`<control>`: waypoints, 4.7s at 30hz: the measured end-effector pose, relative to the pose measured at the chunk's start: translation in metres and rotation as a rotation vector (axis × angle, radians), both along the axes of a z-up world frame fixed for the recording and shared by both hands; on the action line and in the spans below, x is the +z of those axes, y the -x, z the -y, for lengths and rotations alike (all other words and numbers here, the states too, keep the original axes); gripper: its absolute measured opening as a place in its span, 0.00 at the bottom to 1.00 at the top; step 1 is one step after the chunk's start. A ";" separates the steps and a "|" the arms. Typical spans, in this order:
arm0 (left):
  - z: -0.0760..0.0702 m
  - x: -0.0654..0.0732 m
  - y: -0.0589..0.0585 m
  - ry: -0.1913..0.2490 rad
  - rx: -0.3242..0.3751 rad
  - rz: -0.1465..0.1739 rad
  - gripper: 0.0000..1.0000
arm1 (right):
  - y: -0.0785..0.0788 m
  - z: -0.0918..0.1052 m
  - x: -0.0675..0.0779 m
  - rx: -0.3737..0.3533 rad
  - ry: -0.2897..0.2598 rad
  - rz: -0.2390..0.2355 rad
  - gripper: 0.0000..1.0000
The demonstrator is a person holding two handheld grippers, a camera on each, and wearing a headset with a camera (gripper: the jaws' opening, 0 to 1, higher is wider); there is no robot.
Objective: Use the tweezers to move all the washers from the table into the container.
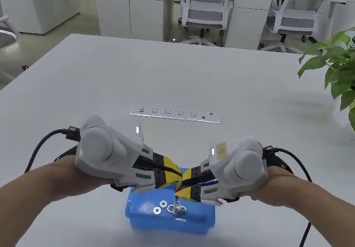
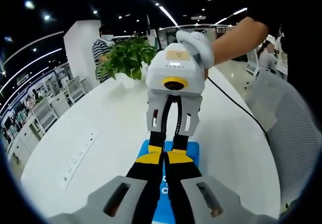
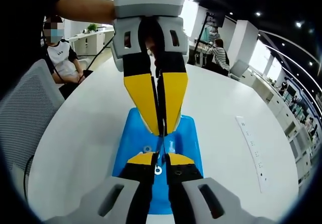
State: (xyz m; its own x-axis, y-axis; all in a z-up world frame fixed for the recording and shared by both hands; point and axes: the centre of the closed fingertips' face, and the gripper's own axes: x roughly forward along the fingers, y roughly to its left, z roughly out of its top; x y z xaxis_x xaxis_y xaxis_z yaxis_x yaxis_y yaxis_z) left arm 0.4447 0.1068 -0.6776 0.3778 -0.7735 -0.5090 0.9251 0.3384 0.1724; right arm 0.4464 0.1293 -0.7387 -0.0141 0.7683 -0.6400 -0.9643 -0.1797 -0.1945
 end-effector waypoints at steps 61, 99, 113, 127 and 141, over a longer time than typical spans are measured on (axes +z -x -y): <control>-0.012 0.012 0.087 -0.086 -0.140 -0.063 0.05 | 0.081 0.020 0.028 -0.025 0.088 -0.060 0.06; -0.033 -0.091 0.114 -0.283 -0.131 -0.188 0.05 | 0.111 0.019 -0.043 -0.021 0.195 -0.079 0.07; -0.032 -0.109 0.114 -0.302 -0.108 -0.235 0.05 | 0.112 0.019 -0.058 -0.038 0.223 -0.094 0.07; -0.035 -0.116 0.115 -0.329 -0.098 -0.245 0.05 | 0.113 0.018 -0.061 -0.036 0.218 -0.093 0.08; -0.035 -0.127 0.119 -0.375 -0.096 -0.272 0.05 | 0.116 0.018 -0.065 -0.007 0.218 -0.067 0.09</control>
State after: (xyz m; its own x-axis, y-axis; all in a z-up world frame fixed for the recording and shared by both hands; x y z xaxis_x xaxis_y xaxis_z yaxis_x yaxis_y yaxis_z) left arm 0.3260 0.1423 -0.8044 0.1277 -0.5423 -0.8304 0.9776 0.2099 0.0133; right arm 0.3307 0.1118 -0.8041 -0.0576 0.6119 -0.7888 -0.9751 -0.2039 -0.0870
